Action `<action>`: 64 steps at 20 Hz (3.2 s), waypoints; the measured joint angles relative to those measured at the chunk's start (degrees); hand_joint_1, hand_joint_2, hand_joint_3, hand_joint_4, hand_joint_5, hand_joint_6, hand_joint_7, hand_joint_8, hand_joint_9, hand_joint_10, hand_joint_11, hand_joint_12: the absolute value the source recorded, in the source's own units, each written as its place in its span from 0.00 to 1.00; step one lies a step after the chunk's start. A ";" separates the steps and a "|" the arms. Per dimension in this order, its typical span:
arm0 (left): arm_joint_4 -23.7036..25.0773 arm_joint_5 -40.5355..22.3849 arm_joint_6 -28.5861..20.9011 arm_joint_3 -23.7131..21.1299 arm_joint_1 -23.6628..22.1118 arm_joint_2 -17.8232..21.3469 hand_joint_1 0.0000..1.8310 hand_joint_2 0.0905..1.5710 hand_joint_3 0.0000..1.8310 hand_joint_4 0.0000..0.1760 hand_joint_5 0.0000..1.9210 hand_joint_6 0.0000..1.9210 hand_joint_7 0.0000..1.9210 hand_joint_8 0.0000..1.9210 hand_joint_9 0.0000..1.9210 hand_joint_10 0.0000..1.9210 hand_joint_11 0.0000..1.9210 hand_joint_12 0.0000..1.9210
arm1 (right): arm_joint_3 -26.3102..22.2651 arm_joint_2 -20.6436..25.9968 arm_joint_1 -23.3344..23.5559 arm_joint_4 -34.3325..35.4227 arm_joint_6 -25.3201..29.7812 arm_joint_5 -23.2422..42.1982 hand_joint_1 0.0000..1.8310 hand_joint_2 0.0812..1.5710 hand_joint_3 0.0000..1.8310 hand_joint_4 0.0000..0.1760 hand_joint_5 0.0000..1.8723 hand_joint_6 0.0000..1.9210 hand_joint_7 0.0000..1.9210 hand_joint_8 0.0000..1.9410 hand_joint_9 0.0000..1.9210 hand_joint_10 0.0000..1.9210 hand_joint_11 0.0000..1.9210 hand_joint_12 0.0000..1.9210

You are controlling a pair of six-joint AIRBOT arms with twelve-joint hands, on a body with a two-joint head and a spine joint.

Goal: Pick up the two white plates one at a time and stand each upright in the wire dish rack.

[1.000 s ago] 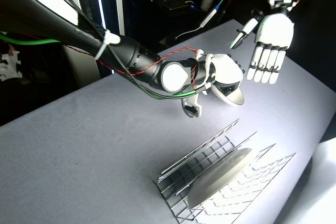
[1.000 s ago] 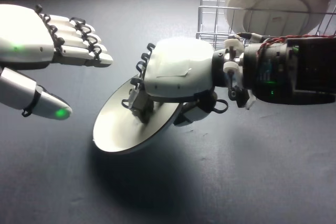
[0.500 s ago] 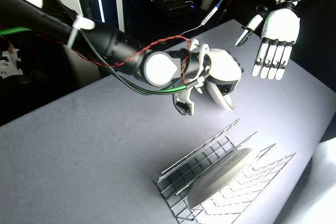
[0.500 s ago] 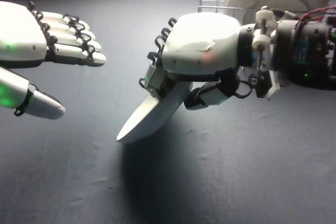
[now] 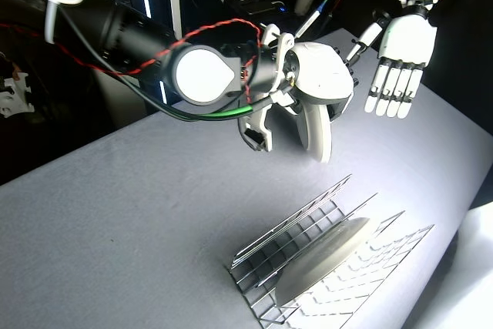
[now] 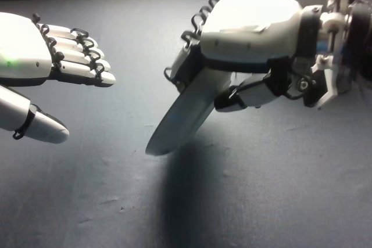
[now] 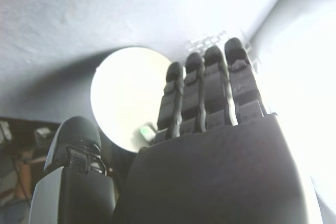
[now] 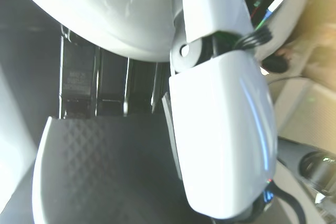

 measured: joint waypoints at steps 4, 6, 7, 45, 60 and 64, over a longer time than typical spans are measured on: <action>-0.20 0.02 0.00 0.00 1.16 0.00 0.00 0.74 0.00 0.00 0.06 0.00 0.05 0.00 0.03 0.00 0.01 0.02 | -1.07 1.05 1.16 5.95 0.17 -0.28 0.76 0.66 0.00 0.00 0.51 0.54 0.55 0.41 0.59 0.44 0.57 0.48; -0.09 -0.02 0.00 0.00 1.73 0.00 0.00 0.73 0.00 0.00 0.06 0.00 0.06 0.00 0.04 0.00 0.00 0.09 | -1.18 1.07 1.90 11.34 0.22 -0.70 0.76 0.66 0.00 0.00 0.50 0.54 0.54 0.42 0.59 0.44 0.58 0.47; 0.02 0.04 0.02 0.02 1.73 0.00 0.00 0.74 0.00 0.00 0.05 0.00 0.05 0.00 0.03 0.00 0.00 0.07 | -1.18 1.05 2.43 14.36 0.24 -0.94 0.76 0.66 0.00 0.00 0.50 0.54 0.55 0.40 0.60 0.43 0.58 0.47; -0.20 -0.20 0.02 0.37 1.79 -0.11 0.00 0.74 0.00 0.00 0.07 0.00 0.07 0.00 0.05 0.00 0.00 0.09 | 6.62 2.40 6.29 55.12 -0.70 -8.63 0.81 0.68 0.00 0.00 0.47 0.57 0.53 0.38 0.52 0.47 0.47 0.75; -0.07 -0.15 0.00 0.39 2.01 -0.13 0.00 0.74 0.00 0.00 0.07 0.00 0.07 0.00 0.04 0.00 0.00 0.09 | 11.39 2.38 -2.05 46.69 -0.72 -5.03 0.82 0.66 0.00 0.00 0.49 0.51 0.55 0.37 0.56 0.43 0.50 0.73; -0.22 -0.15 0.02 0.39 2.10 -0.13 0.00 0.74 0.00 0.00 0.06 0.00 0.06 0.00 0.03 0.00 0.00 0.07 | 11.74 2.38 -3.56 42.58 -1.09 -3.61 0.82 0.66 0.00 0.00 0.50 0.51 0.53 0.39 0.55 0.44 0.49 0.74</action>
